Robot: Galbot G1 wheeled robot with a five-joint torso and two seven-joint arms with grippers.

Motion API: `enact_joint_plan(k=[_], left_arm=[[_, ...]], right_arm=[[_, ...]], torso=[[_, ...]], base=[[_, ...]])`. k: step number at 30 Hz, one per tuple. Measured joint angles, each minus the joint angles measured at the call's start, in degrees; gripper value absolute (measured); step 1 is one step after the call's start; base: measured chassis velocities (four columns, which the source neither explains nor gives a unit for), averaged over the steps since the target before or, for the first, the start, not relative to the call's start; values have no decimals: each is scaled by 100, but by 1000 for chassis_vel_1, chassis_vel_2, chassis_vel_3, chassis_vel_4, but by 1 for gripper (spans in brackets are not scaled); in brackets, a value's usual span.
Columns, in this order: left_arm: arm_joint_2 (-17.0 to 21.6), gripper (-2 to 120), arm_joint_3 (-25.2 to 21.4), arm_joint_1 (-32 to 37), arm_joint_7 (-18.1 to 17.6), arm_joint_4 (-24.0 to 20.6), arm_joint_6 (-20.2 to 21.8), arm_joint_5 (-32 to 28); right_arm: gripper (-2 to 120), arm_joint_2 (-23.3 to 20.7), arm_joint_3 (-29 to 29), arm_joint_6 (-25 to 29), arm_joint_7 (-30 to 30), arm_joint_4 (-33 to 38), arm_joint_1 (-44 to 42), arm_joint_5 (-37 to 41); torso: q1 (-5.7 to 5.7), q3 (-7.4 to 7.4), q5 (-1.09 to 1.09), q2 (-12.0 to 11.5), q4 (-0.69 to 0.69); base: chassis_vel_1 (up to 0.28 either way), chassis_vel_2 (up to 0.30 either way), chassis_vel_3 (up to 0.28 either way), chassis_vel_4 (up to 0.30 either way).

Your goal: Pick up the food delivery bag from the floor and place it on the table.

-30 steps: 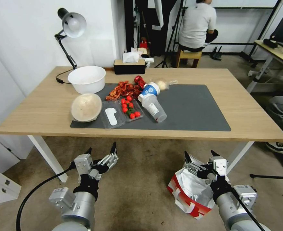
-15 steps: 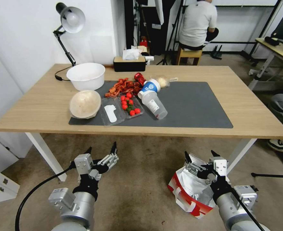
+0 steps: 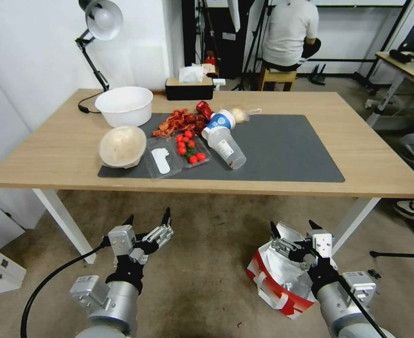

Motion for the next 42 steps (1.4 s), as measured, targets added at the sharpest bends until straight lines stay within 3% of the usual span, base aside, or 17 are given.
enact_joint_plan(k=[42], left_arm=[[-31,100,9,86,87,-86,-35,153]], right_arm=[[100,-30,25,11,10,104,-97,42]], torso=[[-423,-599,0,-1020,0]], base=[[0,0,0,0]])
